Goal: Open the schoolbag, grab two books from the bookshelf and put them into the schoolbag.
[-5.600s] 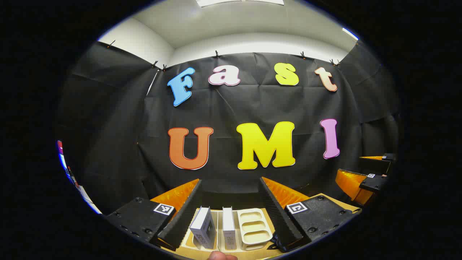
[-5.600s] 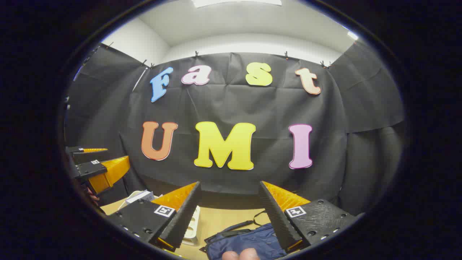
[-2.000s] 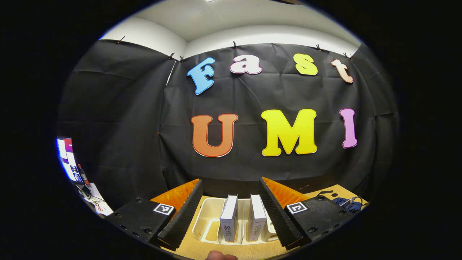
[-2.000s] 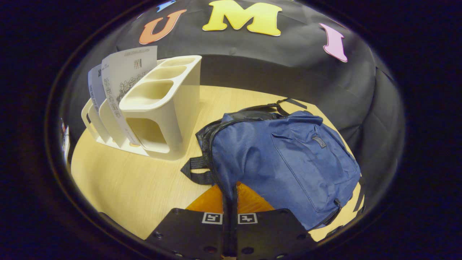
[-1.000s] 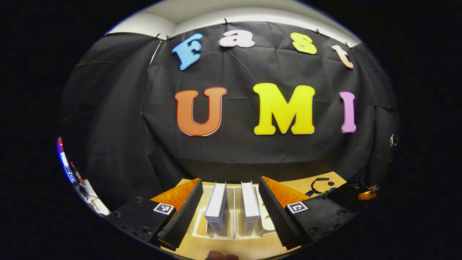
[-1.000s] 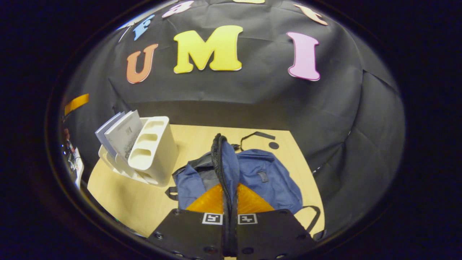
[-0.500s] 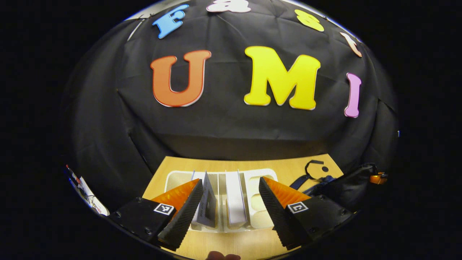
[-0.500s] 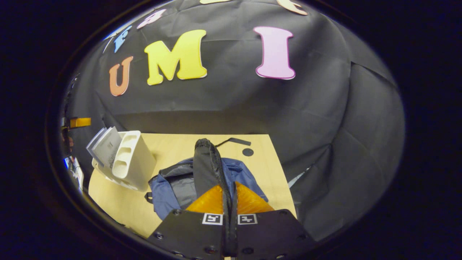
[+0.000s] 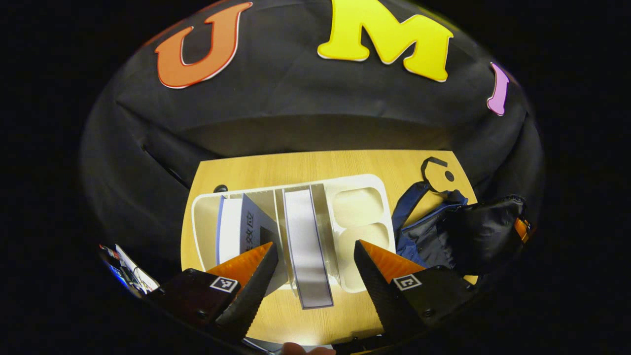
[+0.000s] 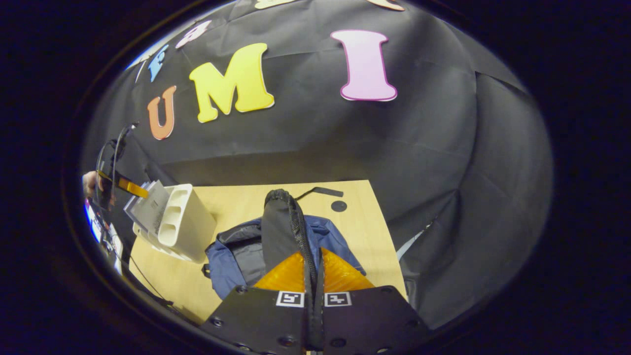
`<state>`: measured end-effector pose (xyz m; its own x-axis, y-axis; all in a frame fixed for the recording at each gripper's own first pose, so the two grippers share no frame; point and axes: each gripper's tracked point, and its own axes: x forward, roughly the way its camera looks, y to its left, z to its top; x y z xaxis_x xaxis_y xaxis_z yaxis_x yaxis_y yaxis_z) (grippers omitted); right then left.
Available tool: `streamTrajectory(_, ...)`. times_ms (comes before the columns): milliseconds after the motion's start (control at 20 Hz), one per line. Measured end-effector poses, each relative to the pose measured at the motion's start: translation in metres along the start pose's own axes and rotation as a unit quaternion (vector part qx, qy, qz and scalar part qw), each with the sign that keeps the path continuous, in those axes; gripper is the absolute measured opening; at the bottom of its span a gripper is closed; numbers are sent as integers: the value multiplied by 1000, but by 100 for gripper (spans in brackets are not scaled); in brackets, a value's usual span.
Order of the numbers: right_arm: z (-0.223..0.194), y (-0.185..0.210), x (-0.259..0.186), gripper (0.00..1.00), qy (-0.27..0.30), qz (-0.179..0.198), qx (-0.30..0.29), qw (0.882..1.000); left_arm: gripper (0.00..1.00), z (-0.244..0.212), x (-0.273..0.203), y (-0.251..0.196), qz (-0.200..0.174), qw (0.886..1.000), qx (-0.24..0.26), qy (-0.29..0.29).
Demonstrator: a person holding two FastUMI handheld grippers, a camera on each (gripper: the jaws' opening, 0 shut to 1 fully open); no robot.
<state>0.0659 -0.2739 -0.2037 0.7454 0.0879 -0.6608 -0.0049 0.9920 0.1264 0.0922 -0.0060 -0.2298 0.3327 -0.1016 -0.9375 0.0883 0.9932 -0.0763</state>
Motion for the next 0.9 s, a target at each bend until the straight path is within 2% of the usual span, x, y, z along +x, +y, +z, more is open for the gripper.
streamTrajectory(100, -1, -1, -2, 0, -3, 2, -1, 1000, 98, -8, 9, -3, -6, 999, -3, 38)
streamTrajectory(250, -5, -2, 0, 0, -2, 6, 6, 1000, 98, -18, 25, 1, 4, 996, -7, 83)
streamTrajectory(400, -7, -5, -1, 0, -4, 4, 7, 1000, 98, -32, 39, 8, 14, 991, -34, 131)
streamTrajectory(550, -7, -4, -3, 0, -4, 5, 6, 1000, 87, -50, 49, 9, 13, 984, -64, 168)
streamTrajectory(700, -7, -5, -1, 0, -5, 4, 7, 1000, 81, -53, 54, 9, 12, 981, -72, 178)
streamTrajectory(800, -8, -4, -2, 0, -6, 3, 12, 1000, 73, -53, 55, 8, 13, 980, -73, 183)
streamTrajectory(900, -9, -4, -2, 0, -6, 2, 14, 1000, 61, -52, 55, 8, 20, 980, -71, 184)
